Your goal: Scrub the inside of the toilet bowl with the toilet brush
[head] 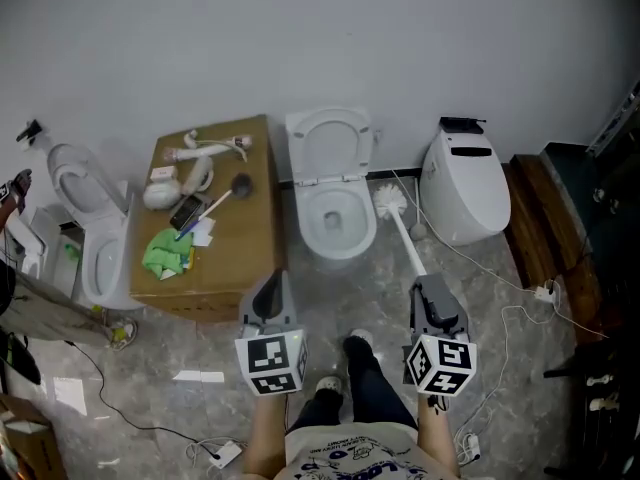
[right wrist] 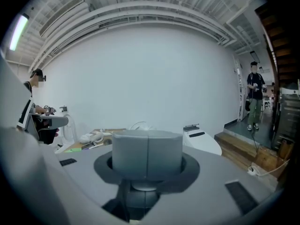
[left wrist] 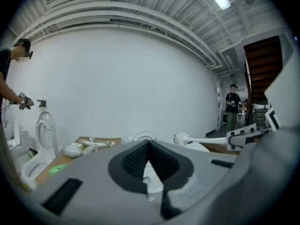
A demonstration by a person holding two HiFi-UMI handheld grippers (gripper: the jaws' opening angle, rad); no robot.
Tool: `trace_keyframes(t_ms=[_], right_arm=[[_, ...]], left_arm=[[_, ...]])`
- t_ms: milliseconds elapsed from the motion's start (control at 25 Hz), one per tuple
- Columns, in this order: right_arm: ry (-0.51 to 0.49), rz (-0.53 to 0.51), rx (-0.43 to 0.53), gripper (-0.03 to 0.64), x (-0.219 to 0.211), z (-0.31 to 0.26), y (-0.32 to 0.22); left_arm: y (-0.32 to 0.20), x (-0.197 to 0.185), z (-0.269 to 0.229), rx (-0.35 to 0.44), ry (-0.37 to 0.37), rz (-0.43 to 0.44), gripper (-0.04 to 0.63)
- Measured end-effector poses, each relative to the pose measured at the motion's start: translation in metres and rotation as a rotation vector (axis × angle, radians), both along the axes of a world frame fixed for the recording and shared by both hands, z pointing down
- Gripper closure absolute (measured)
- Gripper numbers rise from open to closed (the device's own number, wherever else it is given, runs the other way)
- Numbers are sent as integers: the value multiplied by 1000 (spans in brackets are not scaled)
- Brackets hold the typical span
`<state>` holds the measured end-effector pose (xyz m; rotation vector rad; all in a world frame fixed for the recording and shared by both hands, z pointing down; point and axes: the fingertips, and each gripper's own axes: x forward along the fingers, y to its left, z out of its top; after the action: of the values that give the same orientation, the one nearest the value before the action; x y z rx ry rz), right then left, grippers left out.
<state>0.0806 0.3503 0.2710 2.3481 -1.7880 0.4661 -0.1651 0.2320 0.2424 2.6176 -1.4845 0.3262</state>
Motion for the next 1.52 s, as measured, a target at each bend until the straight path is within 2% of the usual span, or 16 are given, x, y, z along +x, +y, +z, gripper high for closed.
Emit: trace_keyframes(t_ms=[320, 640, 920, 1160, 1520], right_arm=[[-26, -68, -48, 456, 43, 27, -91], [-48, -168, -92, 456, 93, 42, -201], [-52, -229, -162, 456, 132, 65, -269], [-72, -248, -234, 456, 139, 97, -301], [-78, -266, -359, 456, 119, 151, -342]], left_arm=[[-73, 33, 23, -35, -29, -65, 594], [-163, 84, 31, -61, -50, -134, 594], [-221, 129, 43, -82, -67, -152, 594], [-249, 138, 68, -131, -90, -148, 594], [-298, 128, 120, -216, -92, -129, 594]])
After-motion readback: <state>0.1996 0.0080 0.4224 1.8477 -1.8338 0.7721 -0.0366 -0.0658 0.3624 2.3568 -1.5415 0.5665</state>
